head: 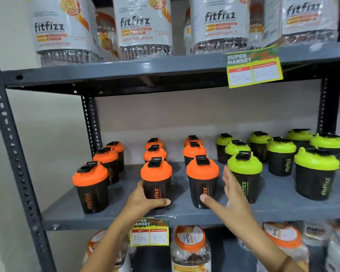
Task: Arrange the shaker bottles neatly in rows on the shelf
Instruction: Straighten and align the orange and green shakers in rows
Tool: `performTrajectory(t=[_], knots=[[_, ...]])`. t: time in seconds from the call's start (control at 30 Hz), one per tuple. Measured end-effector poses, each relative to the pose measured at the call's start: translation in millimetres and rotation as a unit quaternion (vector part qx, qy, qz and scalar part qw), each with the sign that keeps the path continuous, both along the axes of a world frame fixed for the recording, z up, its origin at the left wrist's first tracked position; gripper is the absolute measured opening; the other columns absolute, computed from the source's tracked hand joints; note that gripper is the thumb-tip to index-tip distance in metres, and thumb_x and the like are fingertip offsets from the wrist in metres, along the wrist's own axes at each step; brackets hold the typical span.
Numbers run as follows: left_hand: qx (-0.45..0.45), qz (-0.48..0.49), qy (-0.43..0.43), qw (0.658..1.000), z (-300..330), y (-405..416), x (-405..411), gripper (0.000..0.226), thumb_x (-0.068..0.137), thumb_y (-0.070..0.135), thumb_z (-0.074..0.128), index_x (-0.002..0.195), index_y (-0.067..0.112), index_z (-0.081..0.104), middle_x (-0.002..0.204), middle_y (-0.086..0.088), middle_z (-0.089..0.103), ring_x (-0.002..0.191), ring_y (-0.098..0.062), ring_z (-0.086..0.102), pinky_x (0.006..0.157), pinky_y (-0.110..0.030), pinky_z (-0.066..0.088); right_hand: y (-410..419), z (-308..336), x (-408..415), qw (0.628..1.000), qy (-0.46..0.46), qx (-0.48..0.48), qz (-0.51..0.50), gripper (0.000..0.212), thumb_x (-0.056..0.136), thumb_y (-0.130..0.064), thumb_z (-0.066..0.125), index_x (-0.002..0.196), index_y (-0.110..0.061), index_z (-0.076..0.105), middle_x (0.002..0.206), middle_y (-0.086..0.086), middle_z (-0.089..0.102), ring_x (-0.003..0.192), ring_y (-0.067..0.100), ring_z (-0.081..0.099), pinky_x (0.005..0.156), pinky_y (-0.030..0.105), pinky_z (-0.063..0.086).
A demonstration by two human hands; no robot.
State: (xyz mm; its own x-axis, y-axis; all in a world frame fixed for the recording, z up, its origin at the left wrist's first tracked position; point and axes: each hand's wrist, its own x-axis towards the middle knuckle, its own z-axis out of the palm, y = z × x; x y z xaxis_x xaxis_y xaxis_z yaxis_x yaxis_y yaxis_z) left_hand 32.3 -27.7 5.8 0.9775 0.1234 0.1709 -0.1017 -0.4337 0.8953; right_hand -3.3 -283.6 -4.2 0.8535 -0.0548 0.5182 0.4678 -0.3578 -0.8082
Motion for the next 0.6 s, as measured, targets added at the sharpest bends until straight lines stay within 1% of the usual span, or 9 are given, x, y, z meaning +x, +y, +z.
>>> performTrajectory(t=[0.1, 0.17, 0.23, 0.3, 0.37, 0.5, 0.6], knots=[[-0.006, -0.007, 0.008, 1.0, 2, 5, 1, 0.09, 0.038, 0.046, 0.091, 0.117, 0.025, 0.053, 0.109, 0.0, 0.071, 0.101, -0.019, 0.067, 0.094, -0.045, 0.052, -1, -2, 14, 0.997, 0.052, -0.058, -0.018, 0.111, 0.068, -0.047, 0.078, 0.156, -0.028, 0.013, 0.157, 0.002, 0.031, 0.143, 0.018, 0.035, 0.115, 0.043, 0.032], [-0.019, -0.009, 0.002, 1.0, 1, 7, 0, 0.085, 0.038, 0.044, 0.091, 0.112, 0.024, 0.055, 0.105, -0.001, 0.073, 0.097, -0.019, 0.069, 0.091, -0.045, 0.054, -3, 4, 23, 0.993, 0.052, -0.102, -0.035, 0.104, 0.066, -0.046, 0.08, 0.151, -0.026, 0.025, 0.146, 0.003, 0.048, 0.133, 0.021, 0.049, 0.108, 0.044, 0.041], [-0.03, -0.006, -0.003, 1.0, 1, 9, -1, 0.083, 0.037, 0.043, 0.091, 0.11, 0.023, 0.057, 0.104, 0.001, 0.073, 0.095, -0.016, 0.069, 0.089, -0.042, 0.055, -4, 8, 29, 0.987, 0.063, -0.138, -0.048, 0.093, 0.062, -0.05, 0.081, 0.139, -0.024, 0.036, 0.132, 0.0, 0.061, 0.12, 0.023, 0.059, 0.098, 0.04, 0.048], [-0.034, -0.01, -0.006, 0.999, 1, 13, -2, 0.081, 0.037, 0.043, 0.091, 0.108, 0.026, 0.057, 0.104, 0.003, 0.072, 0.095, -0.013, 0.068, 0.087, -0.038, 0.055, -3, 8, 32, 0.98, 0.08, -0.175, -0.056, 0.082, 0.06, -0.054, 0.081, 0.126, -0.024, 0.041, 0.124, -0.001, 0.064, 0.113, 0.023, 0.063, 0.091, 0.036, 0.05], [-0.035, -0.016, -0.009, 0.999, 0, 15, -3, 0.077, 0.038, 0.043, 0.091, 0.105, 0.03, 0.057, 0.104, 0.006, 0.072, 0.095, -0.01, 0.068, 0.084, -0.033, 0.055, -3, 4, 35, 0.978, 0.093, -0.183, -0.043, 0.078, 0.059, -0.057, 0.08, 0.119, -0.024, 0.044, 0.121, -0.002, 0.066, 0.109, 0.021, 0.064, 0.091, 0.036, 0.051], [-0.038, -0.02, -0.019, 0.999, -1, 14, -3, 0.069, 0.037, 0.047, 0.09, 0.094, 0.037, 0.053, 0.099, 0.015, 0.067, 0.092, -0.003, 0.064, 0.069, -0.02, 0.048, -6, 1, 42, 0.984, 0.106, -0.143, 0.0, 0.083, 0.053, -0.056, 0.082, 0.121, -0.025, 0.046, 0.121, -0.002, 0.066, 0.108, 0.018, 0.065, 0.095, 0.042, 0.052], [-0.034, -0.017, -0.022, 0.999, -3, 14, -2, 0.065, 0.041, 0.043, 0.091, 0.093, 0.037, 0.053, 0.1, 0.014, 0.067, 0.095, -0.007, 0.065, 0.071, -0.021, 0.049, -6, 0, 45, 0.986, 0.1, -0.137, 0.005, 0.085, 0.052, -0.057, 0.083, 0.122, -0.028, 0.046, 0.121, -0.005, 0.066, 0.107, 0.015, 0.066, 0.094, 0.041, 0.053]])
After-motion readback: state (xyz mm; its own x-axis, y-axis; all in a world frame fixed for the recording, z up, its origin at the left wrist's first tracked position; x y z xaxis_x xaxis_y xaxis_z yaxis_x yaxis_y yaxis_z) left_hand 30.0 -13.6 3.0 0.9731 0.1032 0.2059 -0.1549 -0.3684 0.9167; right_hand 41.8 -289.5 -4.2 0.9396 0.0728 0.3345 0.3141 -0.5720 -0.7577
